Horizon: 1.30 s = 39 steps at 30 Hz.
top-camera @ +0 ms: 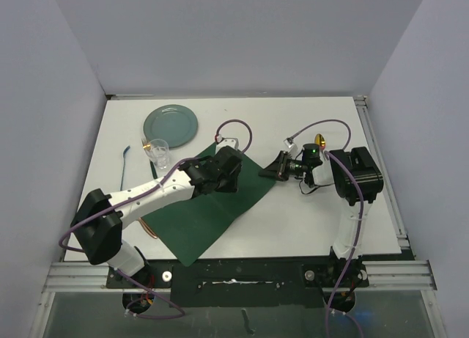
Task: Set the dinner table for one person
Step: Flatten out the napkin at the center of the board.
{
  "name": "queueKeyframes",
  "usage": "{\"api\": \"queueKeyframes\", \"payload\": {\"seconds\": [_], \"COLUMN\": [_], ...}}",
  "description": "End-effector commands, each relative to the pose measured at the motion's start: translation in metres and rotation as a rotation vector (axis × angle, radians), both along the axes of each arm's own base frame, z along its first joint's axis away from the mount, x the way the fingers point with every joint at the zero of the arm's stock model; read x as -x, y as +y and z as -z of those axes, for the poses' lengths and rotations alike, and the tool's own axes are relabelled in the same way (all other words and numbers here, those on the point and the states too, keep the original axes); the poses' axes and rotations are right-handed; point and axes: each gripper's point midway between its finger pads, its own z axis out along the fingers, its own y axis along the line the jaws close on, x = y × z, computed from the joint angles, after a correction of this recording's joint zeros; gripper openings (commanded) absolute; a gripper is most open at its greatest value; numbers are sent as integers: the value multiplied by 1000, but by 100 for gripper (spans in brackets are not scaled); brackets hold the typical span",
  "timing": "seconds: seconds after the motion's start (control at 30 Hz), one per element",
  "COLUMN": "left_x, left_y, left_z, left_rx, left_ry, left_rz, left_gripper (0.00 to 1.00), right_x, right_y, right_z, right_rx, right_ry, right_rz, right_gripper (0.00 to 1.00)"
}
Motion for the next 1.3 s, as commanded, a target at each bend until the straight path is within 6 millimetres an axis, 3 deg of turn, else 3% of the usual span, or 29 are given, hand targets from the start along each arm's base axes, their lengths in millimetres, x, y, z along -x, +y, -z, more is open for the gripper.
{"api": "queueKeyframes", "payload": {"seconds": [0.0,0.27,0.7,1.27], "left_x": [-3,-2,0,-1], "left_y": [-2,-2,-5,-7], "left_z": [-17,-17,-16,-16], "left_rx": [59,71,101,113], "left_ry": [-27,-29,-28,-34], "left_rz": [-6,-12,-10,-6], "left_gripper": [25,25,25,25], "right_x": [108,95,75,99], "right_y": [-23,-35,-89,-147], "right_z": [102,89,46,9], "right_rx": [222,322,623,776], "right_ry": [480,424,321,332], "right_rz": [-25,34,307,703], "right_gripper": [0,0,0,0]}}
